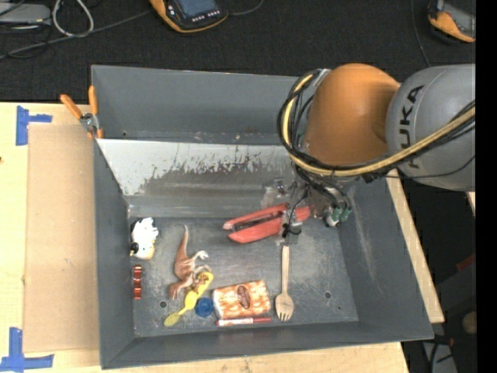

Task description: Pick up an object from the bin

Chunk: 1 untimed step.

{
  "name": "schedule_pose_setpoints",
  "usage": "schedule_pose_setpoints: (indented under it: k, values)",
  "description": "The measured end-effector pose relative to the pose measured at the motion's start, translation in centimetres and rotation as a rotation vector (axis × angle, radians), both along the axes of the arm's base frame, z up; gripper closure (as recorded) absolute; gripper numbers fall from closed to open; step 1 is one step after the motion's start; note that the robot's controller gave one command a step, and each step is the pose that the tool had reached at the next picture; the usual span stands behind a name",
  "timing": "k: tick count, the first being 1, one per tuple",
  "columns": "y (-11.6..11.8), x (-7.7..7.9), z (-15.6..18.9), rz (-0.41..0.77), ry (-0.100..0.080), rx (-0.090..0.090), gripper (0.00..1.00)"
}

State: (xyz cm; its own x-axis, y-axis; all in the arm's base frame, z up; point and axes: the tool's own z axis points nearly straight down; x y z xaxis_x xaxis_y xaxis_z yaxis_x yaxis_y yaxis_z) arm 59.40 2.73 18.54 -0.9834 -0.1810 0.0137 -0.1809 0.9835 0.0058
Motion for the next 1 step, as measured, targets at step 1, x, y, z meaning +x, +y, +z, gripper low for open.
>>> schedule_pose_setpoints:
  k: [1]
  values:
    - [0.02,0.2,3.01,0.0,-0.009,0.0,1.0]
